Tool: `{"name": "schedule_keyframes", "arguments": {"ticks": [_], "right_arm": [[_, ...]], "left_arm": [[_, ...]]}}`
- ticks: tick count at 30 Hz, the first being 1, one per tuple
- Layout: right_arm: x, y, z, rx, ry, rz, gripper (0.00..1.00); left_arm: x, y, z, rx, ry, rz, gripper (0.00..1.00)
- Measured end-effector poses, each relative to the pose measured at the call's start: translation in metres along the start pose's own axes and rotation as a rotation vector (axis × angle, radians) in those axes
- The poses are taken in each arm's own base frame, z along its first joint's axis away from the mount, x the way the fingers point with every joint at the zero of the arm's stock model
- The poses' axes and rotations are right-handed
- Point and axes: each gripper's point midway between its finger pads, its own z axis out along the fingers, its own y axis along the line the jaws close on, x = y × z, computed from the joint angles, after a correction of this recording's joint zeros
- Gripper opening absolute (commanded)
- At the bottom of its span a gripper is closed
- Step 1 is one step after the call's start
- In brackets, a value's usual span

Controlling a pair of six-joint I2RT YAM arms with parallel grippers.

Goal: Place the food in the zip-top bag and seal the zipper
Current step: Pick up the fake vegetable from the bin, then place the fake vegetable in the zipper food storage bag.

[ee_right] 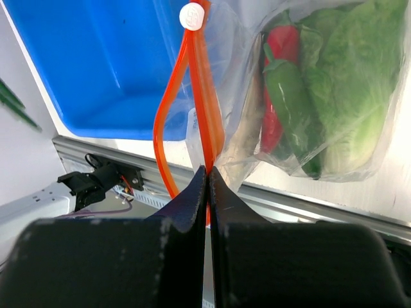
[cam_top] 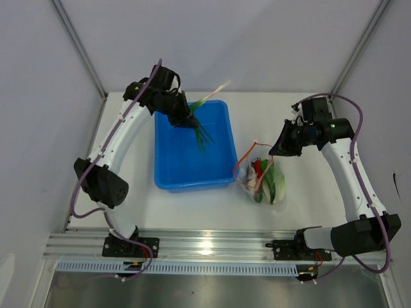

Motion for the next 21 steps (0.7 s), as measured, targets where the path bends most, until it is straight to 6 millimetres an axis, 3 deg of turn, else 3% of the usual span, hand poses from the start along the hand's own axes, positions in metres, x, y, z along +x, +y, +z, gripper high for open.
{"name": "schedule_keyframes", "arguments": {"ticks": [12,15,21], "right_arm": [[-0.003,-0.004,0.009,-0.016,-0.048,0.002,0.0],[-0.006,-0.005,0.008,-0.011,-0.082,-0.005,0.0],[-0.018,-0.003,0.002,-0.016,-0.171,-0.019,0.0]], "left_arm": [[0.113,-0.079,-0.042,0.392,0.393,0.091,0.01],[0.137,-0.08,-0.053,0.44,0.483,0.09,0.04],[0.18,-0.064,-0.078,0.482,0.628,-0.008,0.05]]}}
